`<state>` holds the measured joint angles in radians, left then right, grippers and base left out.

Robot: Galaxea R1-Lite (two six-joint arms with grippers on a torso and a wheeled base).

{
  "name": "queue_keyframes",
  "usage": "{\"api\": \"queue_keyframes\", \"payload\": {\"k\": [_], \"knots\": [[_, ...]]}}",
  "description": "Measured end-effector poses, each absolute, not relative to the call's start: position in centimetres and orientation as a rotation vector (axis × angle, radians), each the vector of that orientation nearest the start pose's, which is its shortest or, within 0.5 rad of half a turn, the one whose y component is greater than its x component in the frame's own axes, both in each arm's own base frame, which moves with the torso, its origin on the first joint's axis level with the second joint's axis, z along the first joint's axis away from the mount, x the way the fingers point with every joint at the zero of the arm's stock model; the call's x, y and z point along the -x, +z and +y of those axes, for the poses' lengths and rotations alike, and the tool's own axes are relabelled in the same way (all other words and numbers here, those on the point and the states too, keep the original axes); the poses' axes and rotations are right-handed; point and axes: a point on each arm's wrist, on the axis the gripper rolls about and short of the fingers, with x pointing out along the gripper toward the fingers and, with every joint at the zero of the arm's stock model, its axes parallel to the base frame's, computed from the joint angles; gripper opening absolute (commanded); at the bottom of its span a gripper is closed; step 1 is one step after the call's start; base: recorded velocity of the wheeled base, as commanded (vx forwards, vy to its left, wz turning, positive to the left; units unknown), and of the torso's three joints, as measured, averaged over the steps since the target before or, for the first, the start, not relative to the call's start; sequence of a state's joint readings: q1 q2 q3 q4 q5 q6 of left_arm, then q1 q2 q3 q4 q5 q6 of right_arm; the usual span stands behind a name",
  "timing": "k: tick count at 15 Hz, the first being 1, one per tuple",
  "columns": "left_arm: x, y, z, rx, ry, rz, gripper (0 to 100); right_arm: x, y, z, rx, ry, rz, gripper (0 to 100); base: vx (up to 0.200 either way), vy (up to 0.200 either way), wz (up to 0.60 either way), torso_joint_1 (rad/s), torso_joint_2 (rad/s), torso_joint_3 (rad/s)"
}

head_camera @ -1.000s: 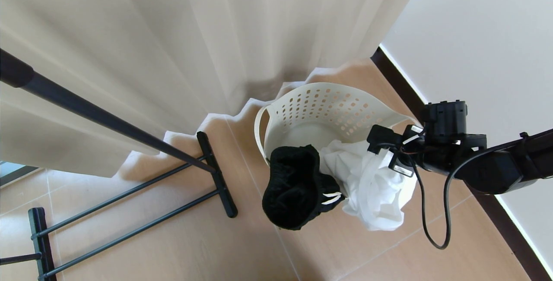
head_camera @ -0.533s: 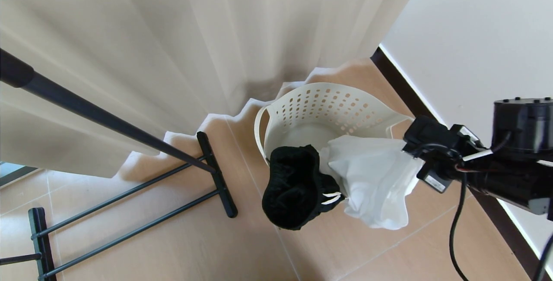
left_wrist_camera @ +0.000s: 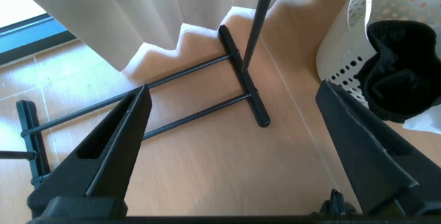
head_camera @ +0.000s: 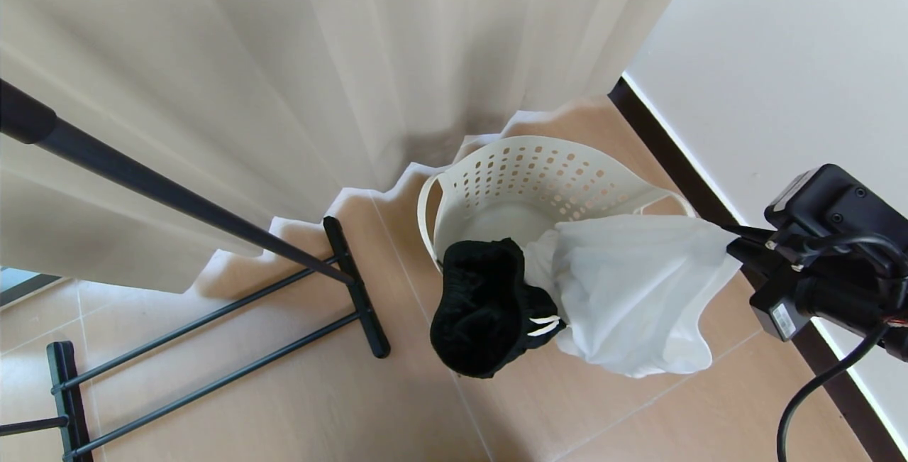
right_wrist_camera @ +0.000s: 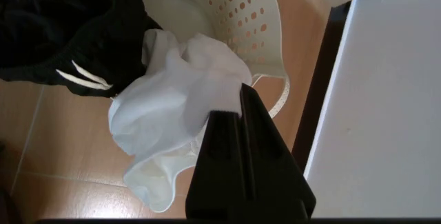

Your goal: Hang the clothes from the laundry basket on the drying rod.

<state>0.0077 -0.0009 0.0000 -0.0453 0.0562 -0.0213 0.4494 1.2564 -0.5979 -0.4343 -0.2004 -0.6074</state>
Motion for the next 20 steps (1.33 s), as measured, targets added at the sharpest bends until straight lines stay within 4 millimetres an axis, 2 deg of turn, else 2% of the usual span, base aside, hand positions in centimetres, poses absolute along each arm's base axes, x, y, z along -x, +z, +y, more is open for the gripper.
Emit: {"api": "queue_keyframes", "payload": {"k": [5, 11, 20], "knots": [[2.3, 8.0, 0.1, 0.024, 0.063, -0.047, 100, -17.3, 22.1, 7.9, 0.668, 0.3, 0.111, 0, 0.0, 0.0, 0.0, 0.0, 0.0, 0.0], [2.3, 8.0, 0.1, 0.026, 0.062, -0.046, 100, -18.3, 21.3, 8.3, 0.681, 0.31, 0.149, 0, 0.0, 0.0, 0.0, 0.0, 0.0, 0.0], [2.3, 8.0, 0.1, 0.027, 0.062, -0.046, 100, -18.3, 20.9, 8.3, 0.687, 0.316, 0.165, 0, 0.0, 0.0, 0.0, 0.002, 0.0, 0.181]]}}
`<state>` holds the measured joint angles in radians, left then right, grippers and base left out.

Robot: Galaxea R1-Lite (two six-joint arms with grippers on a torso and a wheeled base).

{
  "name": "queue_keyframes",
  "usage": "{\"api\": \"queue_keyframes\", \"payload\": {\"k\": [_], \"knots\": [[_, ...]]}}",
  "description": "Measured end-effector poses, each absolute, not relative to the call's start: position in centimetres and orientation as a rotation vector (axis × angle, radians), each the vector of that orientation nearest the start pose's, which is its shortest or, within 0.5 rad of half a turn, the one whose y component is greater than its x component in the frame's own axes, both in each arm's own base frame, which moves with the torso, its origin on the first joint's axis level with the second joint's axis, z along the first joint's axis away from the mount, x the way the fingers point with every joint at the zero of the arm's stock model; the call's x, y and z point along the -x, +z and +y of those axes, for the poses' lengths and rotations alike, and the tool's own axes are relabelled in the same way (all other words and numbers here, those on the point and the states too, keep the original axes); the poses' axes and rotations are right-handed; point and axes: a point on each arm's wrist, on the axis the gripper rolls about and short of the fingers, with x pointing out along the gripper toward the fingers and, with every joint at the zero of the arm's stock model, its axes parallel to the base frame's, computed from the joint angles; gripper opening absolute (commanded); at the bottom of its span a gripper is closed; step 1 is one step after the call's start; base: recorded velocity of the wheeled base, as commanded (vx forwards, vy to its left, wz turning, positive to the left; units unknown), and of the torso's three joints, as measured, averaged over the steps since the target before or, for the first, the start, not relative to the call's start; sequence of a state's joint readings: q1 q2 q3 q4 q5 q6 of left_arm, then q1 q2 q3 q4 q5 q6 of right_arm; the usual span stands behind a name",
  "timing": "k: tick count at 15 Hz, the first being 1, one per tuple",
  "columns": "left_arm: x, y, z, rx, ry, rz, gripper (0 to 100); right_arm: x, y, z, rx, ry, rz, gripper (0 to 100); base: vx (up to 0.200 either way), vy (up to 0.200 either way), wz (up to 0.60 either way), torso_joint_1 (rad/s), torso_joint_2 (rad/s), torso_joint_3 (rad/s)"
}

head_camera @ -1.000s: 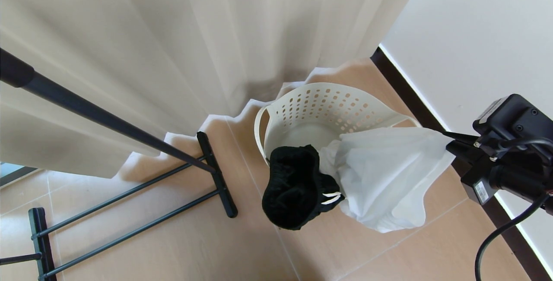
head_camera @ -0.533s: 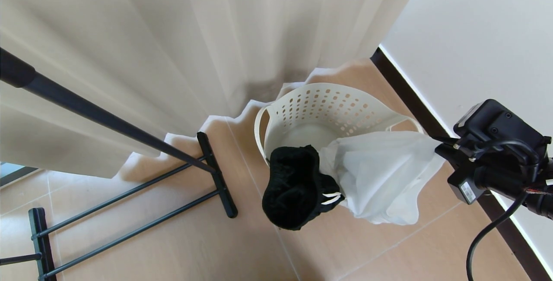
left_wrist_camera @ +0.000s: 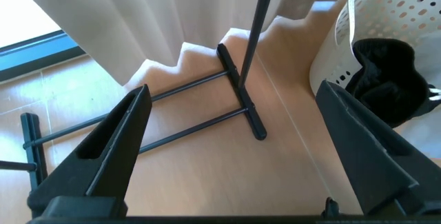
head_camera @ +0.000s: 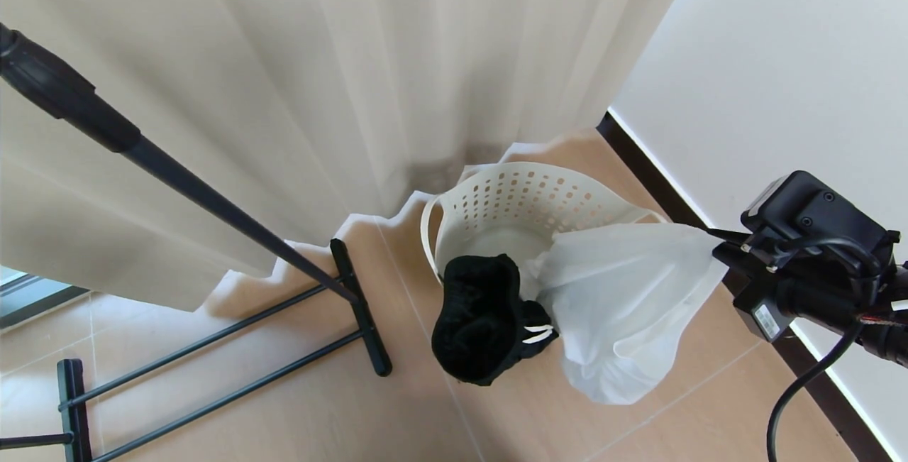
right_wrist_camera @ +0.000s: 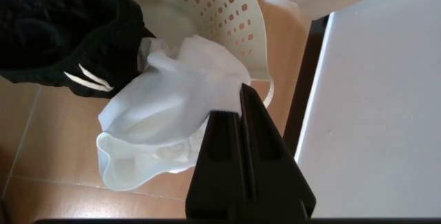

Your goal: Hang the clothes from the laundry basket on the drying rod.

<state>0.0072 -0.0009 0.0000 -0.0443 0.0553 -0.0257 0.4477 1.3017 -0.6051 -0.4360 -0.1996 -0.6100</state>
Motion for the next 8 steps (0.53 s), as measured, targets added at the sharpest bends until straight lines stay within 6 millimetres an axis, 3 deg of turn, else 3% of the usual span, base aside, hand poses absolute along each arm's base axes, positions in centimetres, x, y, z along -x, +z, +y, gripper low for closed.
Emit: {"api": "queue_keyframes", "payload": {"k": [8], "knots": [[2.3, 7.99, 0.11, 0.026, 0.062, -0.046, 100, -17.91, 20.7, 8.11, 0.687, 0.318, 0.166, 0, 0.0, 0.0, 0.0, 0.002, 0.0, 0.2]]}}
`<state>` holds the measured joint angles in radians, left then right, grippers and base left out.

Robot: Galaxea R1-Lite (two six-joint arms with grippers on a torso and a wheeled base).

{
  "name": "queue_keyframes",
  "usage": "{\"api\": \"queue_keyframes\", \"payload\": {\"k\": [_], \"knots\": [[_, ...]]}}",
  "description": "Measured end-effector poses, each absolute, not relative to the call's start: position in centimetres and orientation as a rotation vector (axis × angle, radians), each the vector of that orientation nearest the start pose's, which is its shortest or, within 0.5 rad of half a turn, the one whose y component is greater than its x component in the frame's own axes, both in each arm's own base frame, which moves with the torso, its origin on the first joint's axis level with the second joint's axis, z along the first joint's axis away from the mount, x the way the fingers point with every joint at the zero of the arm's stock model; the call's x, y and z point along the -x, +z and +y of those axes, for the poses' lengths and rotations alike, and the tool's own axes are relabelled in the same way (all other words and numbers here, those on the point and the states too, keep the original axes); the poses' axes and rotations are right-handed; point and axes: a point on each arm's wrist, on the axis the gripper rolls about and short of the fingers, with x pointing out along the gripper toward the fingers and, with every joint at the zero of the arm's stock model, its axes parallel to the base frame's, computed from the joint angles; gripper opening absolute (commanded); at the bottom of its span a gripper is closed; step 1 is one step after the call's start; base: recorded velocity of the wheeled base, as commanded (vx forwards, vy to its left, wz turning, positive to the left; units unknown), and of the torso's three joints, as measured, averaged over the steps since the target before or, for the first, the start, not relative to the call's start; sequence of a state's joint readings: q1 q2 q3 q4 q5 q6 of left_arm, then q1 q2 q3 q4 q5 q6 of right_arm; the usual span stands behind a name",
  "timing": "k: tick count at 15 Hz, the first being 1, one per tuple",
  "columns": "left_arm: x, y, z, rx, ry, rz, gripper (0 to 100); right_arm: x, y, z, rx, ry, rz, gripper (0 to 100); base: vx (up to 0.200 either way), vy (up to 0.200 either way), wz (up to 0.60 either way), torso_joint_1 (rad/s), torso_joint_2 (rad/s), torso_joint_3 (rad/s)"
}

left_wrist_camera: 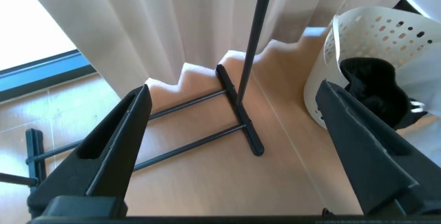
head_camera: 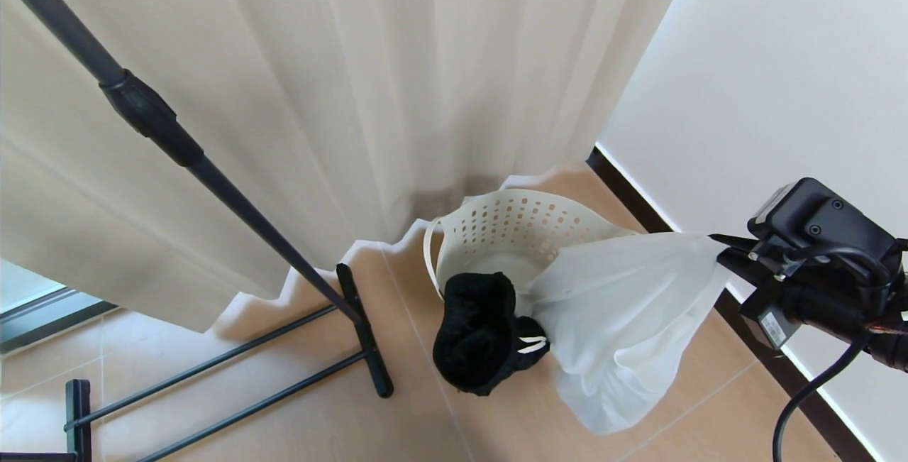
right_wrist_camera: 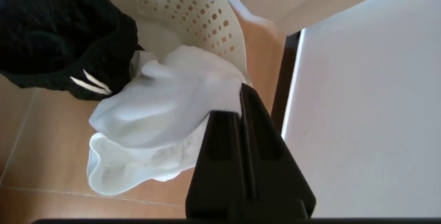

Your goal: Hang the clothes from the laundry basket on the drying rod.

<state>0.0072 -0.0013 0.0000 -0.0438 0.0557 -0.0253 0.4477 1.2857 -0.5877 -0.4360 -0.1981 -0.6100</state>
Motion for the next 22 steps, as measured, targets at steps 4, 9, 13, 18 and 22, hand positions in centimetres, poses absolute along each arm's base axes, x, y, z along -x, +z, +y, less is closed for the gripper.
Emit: {"api": "queue_keyframes", "payload": {"k": [4, 9, 13, 18, 22], "knots": [[2.3, 8.0, 0.11, 0.028, 0.063, -0.046, 100, -18.14, 21.37, 8.21, 0.679, 0.307, 0.146, 0, 0.0, 0.0, 0.0, 0.005, 0.0, 0.183], [2.3, 7.99, 0.11, 0.027, 0.063, -0.046, 100, -18.53, 21.33, 8.38, 0.682, 0.301, 0.153, 0, 0.0, 0.0, 0.0, 0.101, -0.37, -0.061], [2.3, 8.0, 0.11, 0.027, 0.063, -0.046, 100, -18.78, 21.1, 8.5, 0.686, 0.304, 0.165, 0, 0.0, 0.0, 0.0, 0.159, -0.48, -0.134], [2.3, 8.0, 0.11, 0.026, 0.063, -0.046, 100, -18.91, 20.88, 8.56, 0.689, 0.307, 0.174, 0, 0.0, 0.0, 0.0, 0.194, -0.52, -0.127], [2.3, 7.99, 0.11, 0.027, 0.063, -0.045, 100, -18.9, 20.82, 8.55, 0.69, 0.308, 0.176, 0, 0.0, 0.0, 0.0, 0.22, -0.55, -0.137]]}}
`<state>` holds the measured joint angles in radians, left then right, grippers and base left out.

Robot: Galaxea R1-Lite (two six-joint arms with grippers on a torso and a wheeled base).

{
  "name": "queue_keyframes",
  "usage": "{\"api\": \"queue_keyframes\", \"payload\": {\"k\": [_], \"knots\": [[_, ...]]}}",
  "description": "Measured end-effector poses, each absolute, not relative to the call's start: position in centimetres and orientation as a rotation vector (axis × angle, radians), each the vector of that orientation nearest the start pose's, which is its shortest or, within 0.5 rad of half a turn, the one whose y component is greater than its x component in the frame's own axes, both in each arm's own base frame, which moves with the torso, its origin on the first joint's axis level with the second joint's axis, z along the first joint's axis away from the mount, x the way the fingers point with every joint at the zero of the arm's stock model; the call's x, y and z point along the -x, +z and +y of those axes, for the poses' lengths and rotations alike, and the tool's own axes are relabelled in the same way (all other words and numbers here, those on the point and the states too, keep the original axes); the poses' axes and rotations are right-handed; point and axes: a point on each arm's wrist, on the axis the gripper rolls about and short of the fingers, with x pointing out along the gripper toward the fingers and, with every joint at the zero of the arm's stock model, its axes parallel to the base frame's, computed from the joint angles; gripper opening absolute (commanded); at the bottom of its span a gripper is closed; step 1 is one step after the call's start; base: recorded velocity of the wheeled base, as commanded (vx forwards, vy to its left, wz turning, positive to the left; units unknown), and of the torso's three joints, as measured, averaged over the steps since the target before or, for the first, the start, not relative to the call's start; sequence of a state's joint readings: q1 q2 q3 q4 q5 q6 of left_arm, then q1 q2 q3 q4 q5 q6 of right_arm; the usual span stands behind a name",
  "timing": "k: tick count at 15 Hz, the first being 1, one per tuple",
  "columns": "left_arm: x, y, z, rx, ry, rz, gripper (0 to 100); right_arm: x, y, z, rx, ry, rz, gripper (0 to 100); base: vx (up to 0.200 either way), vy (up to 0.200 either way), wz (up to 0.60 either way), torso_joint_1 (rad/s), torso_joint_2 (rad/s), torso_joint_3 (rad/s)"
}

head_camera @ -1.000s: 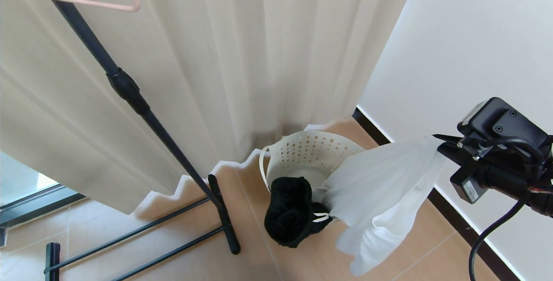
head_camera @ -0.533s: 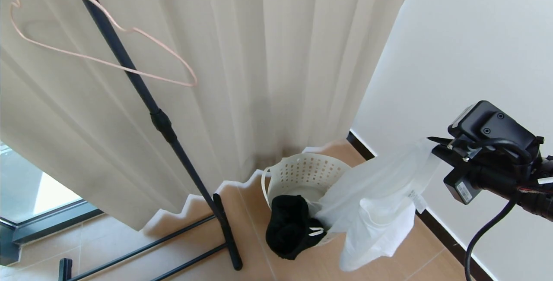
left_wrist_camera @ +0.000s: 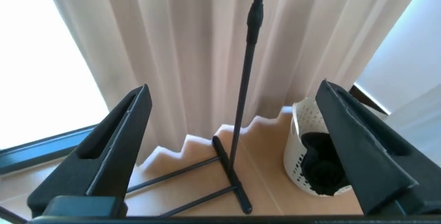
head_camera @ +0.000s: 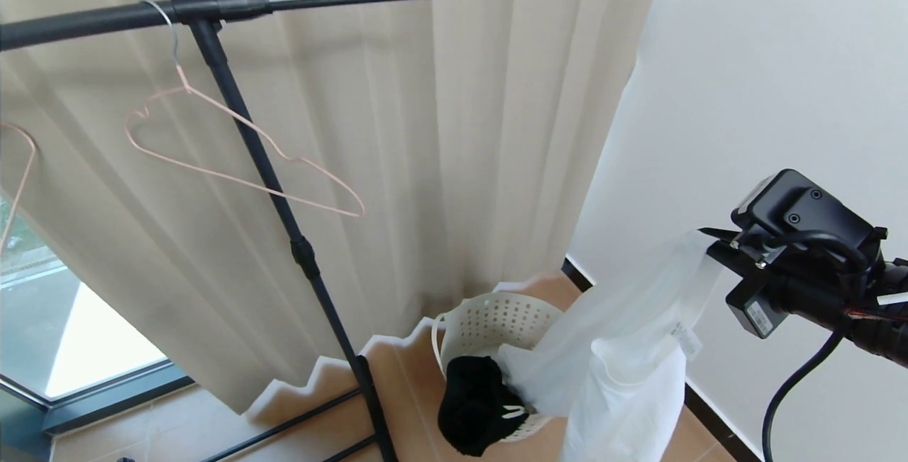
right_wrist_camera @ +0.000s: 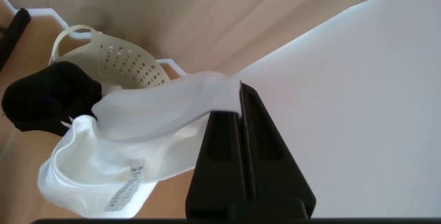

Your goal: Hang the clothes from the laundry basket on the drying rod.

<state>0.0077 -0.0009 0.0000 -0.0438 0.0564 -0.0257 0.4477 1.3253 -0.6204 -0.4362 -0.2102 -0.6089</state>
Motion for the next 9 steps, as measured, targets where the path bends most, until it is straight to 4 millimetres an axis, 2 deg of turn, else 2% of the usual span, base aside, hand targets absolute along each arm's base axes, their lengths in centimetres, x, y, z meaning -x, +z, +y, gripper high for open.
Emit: {"api": "queue_keyframes", "payload": {"k": [5, 9], "knots": [[2.3, 8.0, 0.11, 0.026, 0.063, -0.046, 100, -18.85, 20.64, 8.53, 0.691, 0.31, 0.182, 0, 0.0, 0.0, 0.0, 0.247, -0.59, -0.139], [2.3, 8.0, 0.11, 0.029, 0.064, -0.046, 100, -18.78, 20.4, 8.54, 0.695, 0.314, 0.19, 0, 0.0, 0.0, 0.0, 0.188, -0.42, -0.159]]}}
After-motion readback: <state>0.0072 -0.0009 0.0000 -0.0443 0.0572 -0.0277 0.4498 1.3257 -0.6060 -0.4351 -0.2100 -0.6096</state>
